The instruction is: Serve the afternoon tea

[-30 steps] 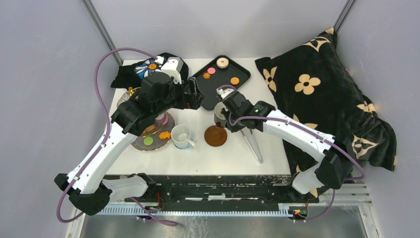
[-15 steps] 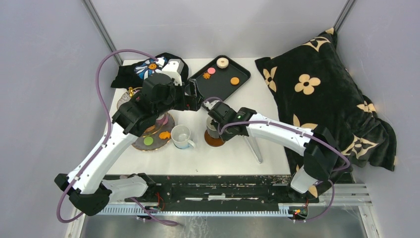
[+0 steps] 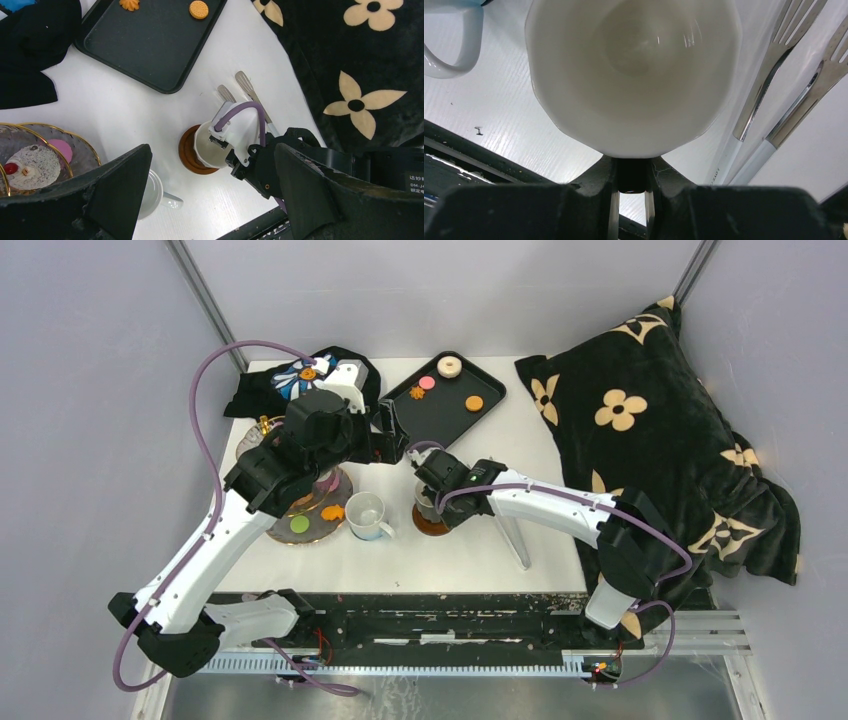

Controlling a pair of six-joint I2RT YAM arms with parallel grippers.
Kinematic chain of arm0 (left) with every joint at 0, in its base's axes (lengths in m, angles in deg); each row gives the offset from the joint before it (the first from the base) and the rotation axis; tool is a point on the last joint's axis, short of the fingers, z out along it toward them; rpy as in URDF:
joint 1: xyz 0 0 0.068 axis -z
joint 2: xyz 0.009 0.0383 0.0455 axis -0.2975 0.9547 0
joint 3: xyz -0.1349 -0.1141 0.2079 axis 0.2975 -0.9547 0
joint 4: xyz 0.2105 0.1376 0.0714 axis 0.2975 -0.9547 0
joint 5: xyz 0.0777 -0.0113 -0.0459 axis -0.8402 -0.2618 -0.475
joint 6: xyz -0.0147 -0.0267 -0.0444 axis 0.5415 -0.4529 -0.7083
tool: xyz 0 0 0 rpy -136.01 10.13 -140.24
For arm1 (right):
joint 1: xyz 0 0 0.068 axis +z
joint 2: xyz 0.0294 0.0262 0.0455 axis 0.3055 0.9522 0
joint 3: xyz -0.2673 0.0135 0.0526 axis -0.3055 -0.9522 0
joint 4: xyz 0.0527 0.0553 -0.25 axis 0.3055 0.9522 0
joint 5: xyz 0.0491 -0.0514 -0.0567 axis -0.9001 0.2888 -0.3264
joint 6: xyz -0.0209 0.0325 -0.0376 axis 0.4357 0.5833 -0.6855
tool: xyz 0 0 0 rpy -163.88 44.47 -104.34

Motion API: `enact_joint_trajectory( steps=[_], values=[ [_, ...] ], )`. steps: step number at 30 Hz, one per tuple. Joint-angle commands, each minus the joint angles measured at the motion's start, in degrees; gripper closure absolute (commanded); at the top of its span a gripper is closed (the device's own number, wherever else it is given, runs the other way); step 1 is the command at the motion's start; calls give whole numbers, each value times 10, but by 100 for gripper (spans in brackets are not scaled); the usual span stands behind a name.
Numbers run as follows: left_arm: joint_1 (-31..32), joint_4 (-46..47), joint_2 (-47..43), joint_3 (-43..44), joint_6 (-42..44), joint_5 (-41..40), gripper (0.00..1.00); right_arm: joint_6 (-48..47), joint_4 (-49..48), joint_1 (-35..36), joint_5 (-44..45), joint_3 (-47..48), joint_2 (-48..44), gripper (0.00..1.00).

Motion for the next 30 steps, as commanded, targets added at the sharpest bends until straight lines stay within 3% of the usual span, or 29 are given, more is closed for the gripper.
enact_joint_trajectory(
  steps=[1, 10, 16, 24, 27, 30],
  values=[
    [-1, 13, -6, 1, -4, -3, 1, 11, -48, 4, 11, -3, -15, 99],
    [-2, 15, -4, 0, -7, -1, 1, 15, -47, 4, -2, -6, -25, 97],
    [-2, 14, -5, 0, -8, 1, 1, 24, -39, 6, 2, -3, -31, 64],
    [-1, 2, -3, 30, 0, -7, 1, 19, -10, 6, 40, 24, -73, 44],
    [-1, -7, 2, 40, 4, -12, 1, 12, 24, 6, 94, 51, -103, 38],
    [-1, -29, 7, 65, 4, -43, 1, 10, 76, 2, 219, 89, -127, 28]
  ],
)
